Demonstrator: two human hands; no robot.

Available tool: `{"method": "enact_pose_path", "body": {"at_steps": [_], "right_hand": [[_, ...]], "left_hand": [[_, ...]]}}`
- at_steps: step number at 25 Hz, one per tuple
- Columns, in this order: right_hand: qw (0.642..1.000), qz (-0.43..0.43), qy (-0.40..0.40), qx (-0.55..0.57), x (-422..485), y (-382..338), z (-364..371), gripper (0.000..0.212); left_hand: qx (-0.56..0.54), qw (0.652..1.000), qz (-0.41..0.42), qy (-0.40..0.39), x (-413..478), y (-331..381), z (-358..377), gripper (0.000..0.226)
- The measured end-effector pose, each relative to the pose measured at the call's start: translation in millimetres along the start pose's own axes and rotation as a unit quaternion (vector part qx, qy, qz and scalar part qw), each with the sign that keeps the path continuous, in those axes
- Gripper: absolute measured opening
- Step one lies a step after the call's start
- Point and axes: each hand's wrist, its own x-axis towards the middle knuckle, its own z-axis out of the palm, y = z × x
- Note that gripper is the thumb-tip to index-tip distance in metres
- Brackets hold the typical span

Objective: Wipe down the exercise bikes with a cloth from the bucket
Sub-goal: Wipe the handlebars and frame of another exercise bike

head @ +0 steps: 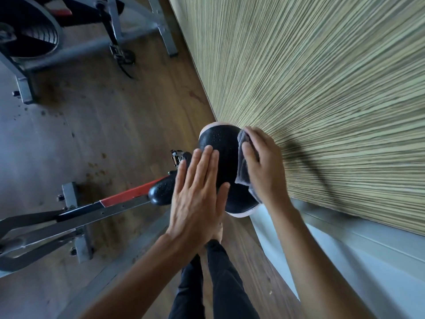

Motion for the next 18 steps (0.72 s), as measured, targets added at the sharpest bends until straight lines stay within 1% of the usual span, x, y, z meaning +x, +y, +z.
{"method": "enact_pose_path", "body": {"at_steps": [2, 3, 6, 8, 9, 10, 12, 13, 14, 15, 16, 17, 18], "right_hand": [[0.992, -0.026, 0.03, -0.118, -16.1, 2.0, 6.2, 0.045], [0.986, -0.038, 0.042, -0.155, -10.4, -1.7, 9.0, 0.046], [0.978, -0.069, 0.034, -0.195, 28.0, -27.7, 25.9, 0.043], [0.961, -0.143, 0.023, -0.237, 22.4, -30.5, 32.7, 0.04], [0.953, -0.173, 0.011, -0.247, 10.7, -22.9, 30.2, 0.04], [0.951, -0.179, 0.005, -0.253, -0.2, -11.7, 23.1, 0.04], [0.963, -0.133, 0.024, -0.233, 7.0, -4.1, 14.3, 0.042], [0.971, -0.097, 0.035, -0.214, 21.4, -7.8, 18.0, 0.042], [0.975, -0.083, 0.043, -0.202, 33.5, -18.6, 24.0, 0.041], [0.971, -0.1, 0.049, -0.21, 36.6, -27.7, 31.3, 0.038], [0.964, -0.141, 0.048, -0.221, 30.3, -31.3, 36.1, 0.036], [0.954, -0.185, 0.031, -0.233, 16.4, -29.0, 35.6, 0.035], [0.95, -0.204, 0.014, -0.237, -0.1, -19.8, 29.7, 0.036]], "left_hand": [[0.009, 1.0, -0.007, -0.003, -9.3, -16.8, -4.2, 0.06], [0.011, 1.0, -0.008, -0.006, -13.2, -23.4, -4.9, 0.059], [0.014, 1.0, -0.011, -0.012, -16.6, -30.0, -1.3, 0.058], [0.012, 1.0, -0.016, -0.011, -16.9, -28.5, 0.5, 0.059], [0.009, 1.0, -0.017, -0.009, -16.9, -28.2, 0.9, 0.059], [0.005, 1.0, -0.019, -0.006, -17.3, -28.3, 0.9, 0.059], [0.001, 1.0, -0.021, 0.002, -17.1, -28.9, 0.7, 0.058], [0.002, 1.0, -0.019, 0.007, -16.9, -29.0, 0.9, 0.057], [0.003, 1.0, -0.017, 0.011, -16.6, -29.1, 1.1, 0.057], [0.004, 1.0, -0.015, 0.015, -16.4, -29.5, 1.7, 0.057], [0.003, 1.0, -0.013, 0.017, -16.7, -29.9, 2.1, 0.057], [0.001, 1.0, -0.013, 0.015, -17.0, -30.4, 2.3, 0.057], [-0.002, 1.0, -0.012, 0.013, -17.1, -30.8, 2.3, 0.057]]}}
